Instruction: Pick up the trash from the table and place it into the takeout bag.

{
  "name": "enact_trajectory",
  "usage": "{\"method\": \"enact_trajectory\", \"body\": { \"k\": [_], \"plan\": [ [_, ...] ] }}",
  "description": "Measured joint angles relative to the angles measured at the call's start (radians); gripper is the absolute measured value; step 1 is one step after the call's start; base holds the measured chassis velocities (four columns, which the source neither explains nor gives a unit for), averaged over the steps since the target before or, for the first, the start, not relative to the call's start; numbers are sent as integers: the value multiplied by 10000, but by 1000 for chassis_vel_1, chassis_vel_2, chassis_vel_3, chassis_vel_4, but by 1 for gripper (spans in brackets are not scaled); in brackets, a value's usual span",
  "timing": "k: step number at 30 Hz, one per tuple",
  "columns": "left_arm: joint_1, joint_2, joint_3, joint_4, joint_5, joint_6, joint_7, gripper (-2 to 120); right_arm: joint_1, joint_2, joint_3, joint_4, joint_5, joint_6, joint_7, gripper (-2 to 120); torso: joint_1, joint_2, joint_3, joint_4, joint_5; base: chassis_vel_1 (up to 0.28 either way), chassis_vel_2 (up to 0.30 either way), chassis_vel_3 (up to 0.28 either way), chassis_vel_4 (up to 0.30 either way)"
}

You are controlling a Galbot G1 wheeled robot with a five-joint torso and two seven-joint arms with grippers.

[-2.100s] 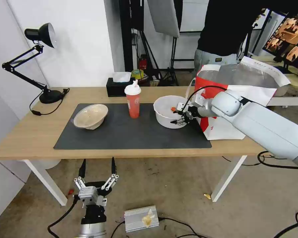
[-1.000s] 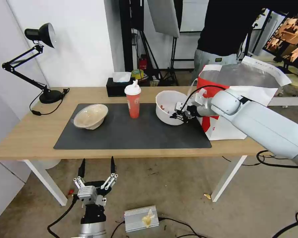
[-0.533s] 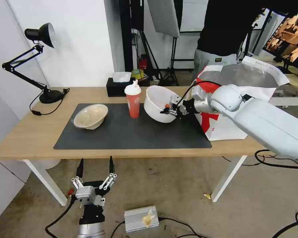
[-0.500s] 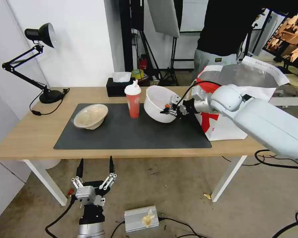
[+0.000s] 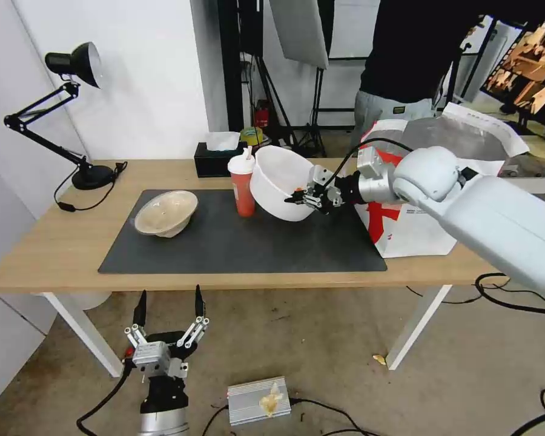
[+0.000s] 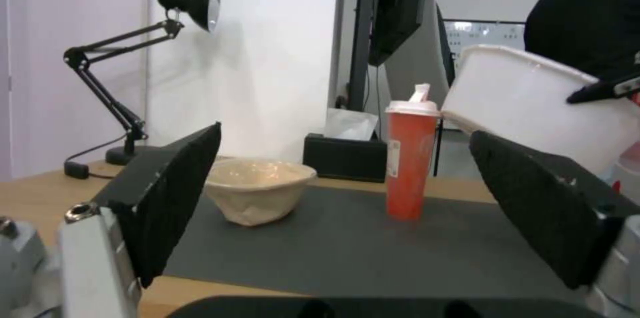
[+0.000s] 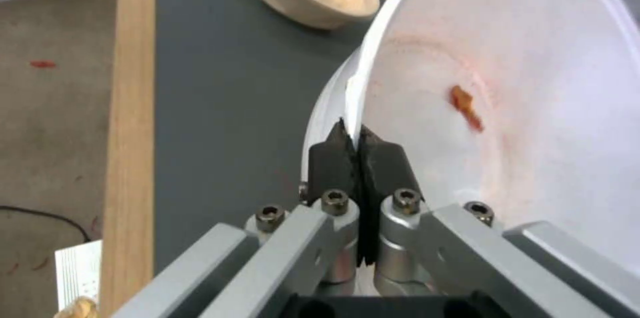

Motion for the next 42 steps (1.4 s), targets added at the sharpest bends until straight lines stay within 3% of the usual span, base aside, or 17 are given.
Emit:
{"method": "enact_trajectory", "body": {
  "k": [21,34,42],
  "plan": [
    [-76,7,46,78,6,-80,-6,100,295,-1287,606,1723,582,-57,-5,0,0,0,0,0,1,0,0,0,0],
    [-127,10,5,45,-15,-75,-12,100,1251,-1727,945,1947,1072,-58,207,0,0,0,0,0,1,0,0,0,0],
    [-44,8,5,-26,5,-72,-12,100,2193,-1748,589,1458,1255,-59,-17,0,0,0,0,0,0,0,0,0,0]
  ]
}}
